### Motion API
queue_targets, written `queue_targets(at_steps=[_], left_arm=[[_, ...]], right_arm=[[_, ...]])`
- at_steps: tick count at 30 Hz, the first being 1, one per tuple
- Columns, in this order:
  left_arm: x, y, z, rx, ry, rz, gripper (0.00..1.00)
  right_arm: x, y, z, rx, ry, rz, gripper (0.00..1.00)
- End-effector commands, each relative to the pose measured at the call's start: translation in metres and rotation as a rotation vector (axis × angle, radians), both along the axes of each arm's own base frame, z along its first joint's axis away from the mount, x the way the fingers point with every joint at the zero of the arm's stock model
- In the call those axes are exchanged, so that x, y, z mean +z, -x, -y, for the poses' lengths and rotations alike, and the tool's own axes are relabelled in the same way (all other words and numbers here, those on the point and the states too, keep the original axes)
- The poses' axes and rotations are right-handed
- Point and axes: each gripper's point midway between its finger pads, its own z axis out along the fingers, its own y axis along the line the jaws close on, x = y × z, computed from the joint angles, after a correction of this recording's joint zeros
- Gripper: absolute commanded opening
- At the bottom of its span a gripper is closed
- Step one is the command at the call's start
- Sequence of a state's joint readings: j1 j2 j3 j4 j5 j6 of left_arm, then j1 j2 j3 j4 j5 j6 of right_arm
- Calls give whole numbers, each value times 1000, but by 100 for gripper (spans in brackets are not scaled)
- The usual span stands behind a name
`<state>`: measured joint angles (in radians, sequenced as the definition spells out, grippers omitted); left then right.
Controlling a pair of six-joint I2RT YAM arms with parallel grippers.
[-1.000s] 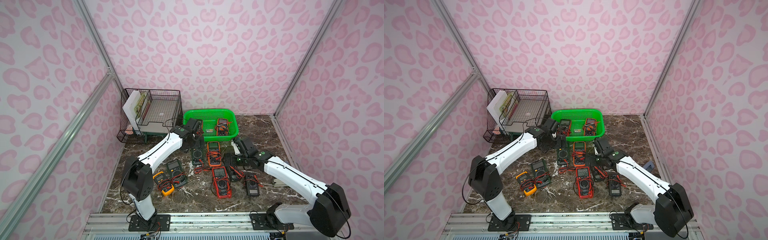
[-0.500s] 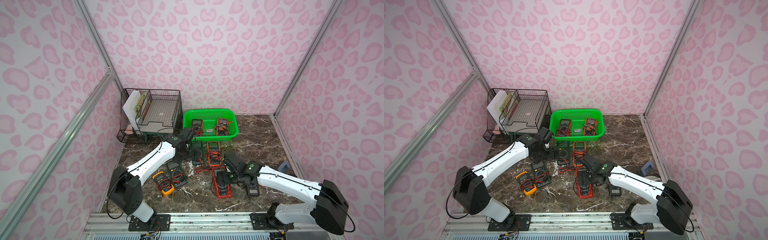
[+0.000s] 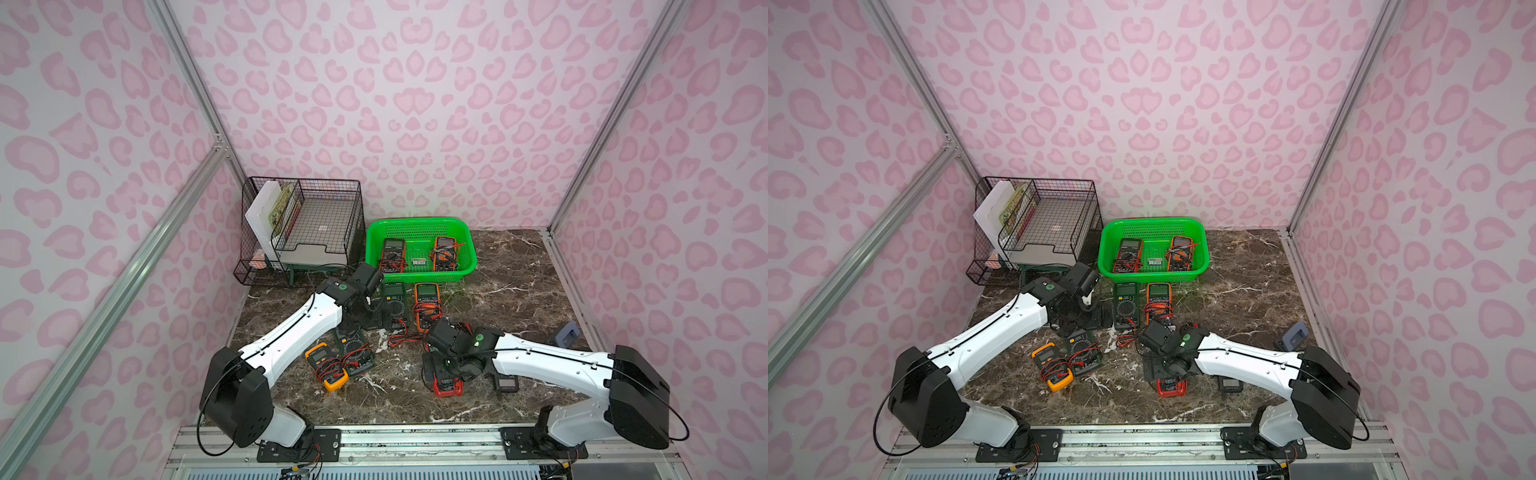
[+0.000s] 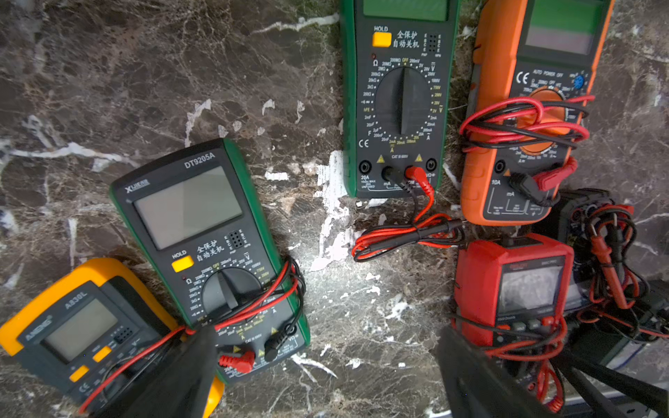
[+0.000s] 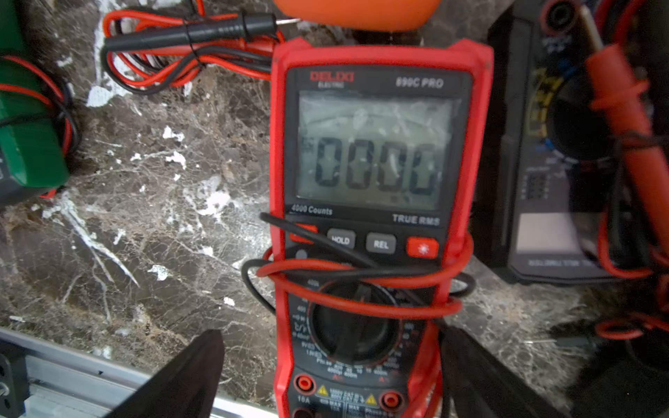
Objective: Put the multimeter into the basket
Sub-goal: Pick up the multimeter from the center of the board.
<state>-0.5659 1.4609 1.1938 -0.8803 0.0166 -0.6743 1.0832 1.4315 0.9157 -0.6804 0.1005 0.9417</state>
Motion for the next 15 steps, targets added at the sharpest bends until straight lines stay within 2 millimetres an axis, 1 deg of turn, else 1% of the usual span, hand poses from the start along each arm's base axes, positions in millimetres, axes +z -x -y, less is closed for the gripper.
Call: queue_targets(at_steps=[1, 6, 11, 15], left_arm=[[2, 2, 0, -19, 7, 7, 99], [4, 6, -3, -18, 10, 16, 99], [4, 8, -3, -17, 14, 18, 99], [4, 9, -3, -17, 19, 17, 99]], right_arm=[[-3, 3, 8, -33, 42, -1, 99], [-4, 7, 12, -44, 54, -2, 99], [-13, 8, 12, -46, 52, -13, 99], [-22, 5, 8, -52, 65, -13, 99]])
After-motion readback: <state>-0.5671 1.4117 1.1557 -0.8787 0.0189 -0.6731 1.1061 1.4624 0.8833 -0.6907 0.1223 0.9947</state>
